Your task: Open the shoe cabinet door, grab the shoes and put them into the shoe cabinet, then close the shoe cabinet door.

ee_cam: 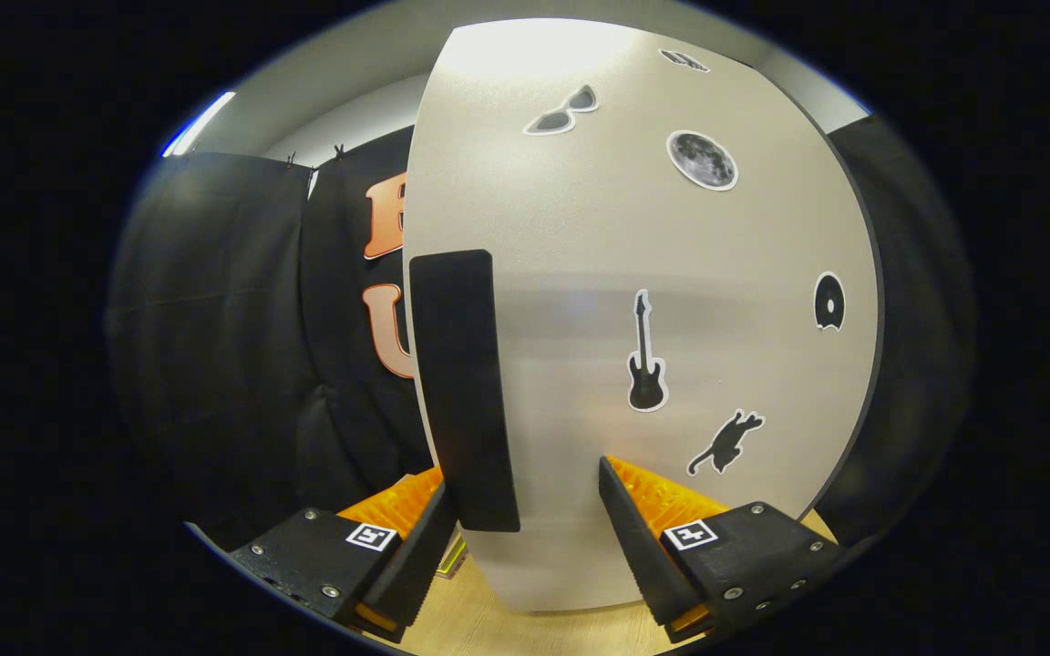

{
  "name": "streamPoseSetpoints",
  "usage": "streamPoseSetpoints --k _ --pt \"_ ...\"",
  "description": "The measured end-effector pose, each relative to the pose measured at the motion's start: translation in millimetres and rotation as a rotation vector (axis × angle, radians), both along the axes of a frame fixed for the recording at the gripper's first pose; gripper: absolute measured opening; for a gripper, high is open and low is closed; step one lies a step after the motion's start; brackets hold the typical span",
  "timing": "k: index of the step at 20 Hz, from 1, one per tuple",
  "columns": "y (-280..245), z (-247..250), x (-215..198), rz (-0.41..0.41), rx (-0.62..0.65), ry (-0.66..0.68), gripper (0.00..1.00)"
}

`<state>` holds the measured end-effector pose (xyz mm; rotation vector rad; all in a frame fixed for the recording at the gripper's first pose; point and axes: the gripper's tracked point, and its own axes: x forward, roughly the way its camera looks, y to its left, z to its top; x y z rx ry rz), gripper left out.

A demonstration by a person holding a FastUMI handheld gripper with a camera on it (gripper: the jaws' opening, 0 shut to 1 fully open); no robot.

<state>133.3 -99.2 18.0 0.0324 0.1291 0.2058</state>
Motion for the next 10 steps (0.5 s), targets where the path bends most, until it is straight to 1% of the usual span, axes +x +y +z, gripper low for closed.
streamPoseSetpoints --k 10 --pt "1.7 -2.9 5.9 -0.073 -0.010 -0.008 0.92"
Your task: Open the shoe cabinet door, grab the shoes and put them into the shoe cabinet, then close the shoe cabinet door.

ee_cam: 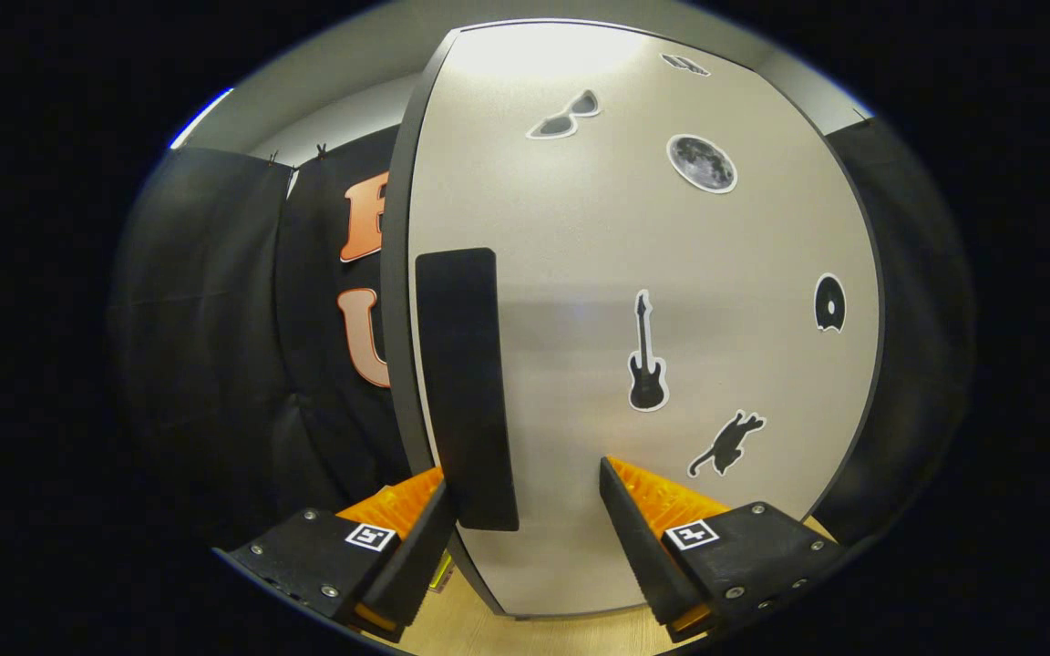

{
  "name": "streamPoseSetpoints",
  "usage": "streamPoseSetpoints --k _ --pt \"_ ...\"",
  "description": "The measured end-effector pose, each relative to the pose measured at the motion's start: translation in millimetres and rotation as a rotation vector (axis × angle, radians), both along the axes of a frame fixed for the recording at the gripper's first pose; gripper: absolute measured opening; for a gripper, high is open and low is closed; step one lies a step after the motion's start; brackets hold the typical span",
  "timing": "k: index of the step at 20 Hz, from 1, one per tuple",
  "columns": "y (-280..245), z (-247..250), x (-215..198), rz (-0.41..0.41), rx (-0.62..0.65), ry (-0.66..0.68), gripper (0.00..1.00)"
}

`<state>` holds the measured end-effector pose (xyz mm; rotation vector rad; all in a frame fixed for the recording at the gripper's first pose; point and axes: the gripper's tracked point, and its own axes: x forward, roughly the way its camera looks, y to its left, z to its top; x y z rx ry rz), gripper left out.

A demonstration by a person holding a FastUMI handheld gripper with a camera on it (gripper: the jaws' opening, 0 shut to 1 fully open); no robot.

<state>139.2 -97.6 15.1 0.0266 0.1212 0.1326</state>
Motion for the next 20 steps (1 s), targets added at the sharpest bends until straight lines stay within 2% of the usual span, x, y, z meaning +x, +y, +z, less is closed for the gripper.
streamPoseSetpoints --k 6,9,14,20 --pt "1 -1 -1 0.004 -0.014 -0.002 0.92" --pt "0 17 -9 0.005 -0.005 -0.051 0.92" --pt "-11 23 -47 0.005 0.008 -0.043 0.92" --pt "-48 32 -118 -0.027 0.020 -0.059 0.93"
